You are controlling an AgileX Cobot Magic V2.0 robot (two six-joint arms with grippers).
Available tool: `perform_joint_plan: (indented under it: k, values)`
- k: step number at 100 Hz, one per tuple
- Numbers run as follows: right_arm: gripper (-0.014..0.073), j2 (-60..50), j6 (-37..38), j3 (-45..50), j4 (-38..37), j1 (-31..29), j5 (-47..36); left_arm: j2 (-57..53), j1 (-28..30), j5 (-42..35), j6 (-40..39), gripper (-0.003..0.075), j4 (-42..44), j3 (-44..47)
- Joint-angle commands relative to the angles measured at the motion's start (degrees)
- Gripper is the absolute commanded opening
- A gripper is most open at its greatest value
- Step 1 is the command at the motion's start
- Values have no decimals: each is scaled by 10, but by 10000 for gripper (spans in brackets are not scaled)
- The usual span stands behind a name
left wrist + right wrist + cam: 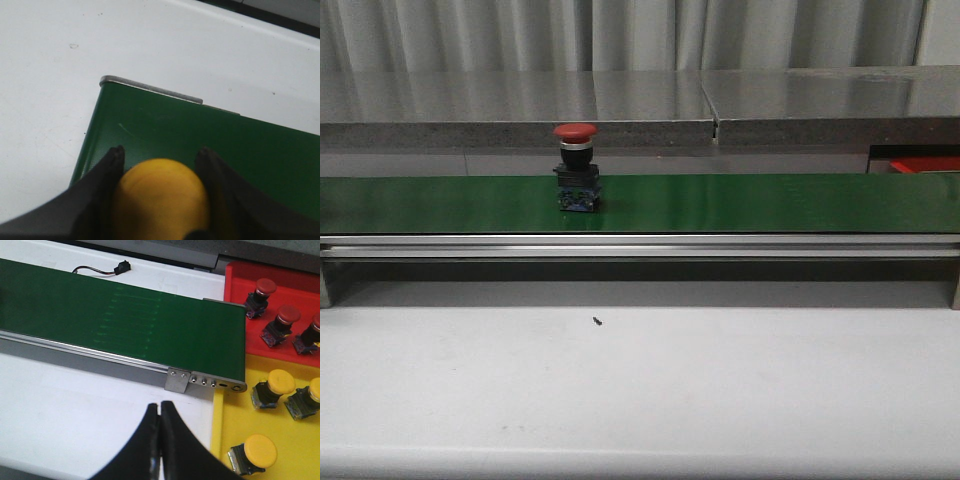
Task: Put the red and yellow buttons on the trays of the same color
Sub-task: 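Set the yellow button on the conveyor belt and release it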
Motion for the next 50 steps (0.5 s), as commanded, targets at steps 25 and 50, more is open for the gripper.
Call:
perform_joint_plan:
  k: [25, 50]
  values:
    - [-117, -1, -6, -12, 3, 0, -37, -24, -6, -21, 3, 434, -14, -15]
    - [-117, -1, -6, -12, 3, 0, -37, -61, -36, -24, 34, 652, -14, -16]
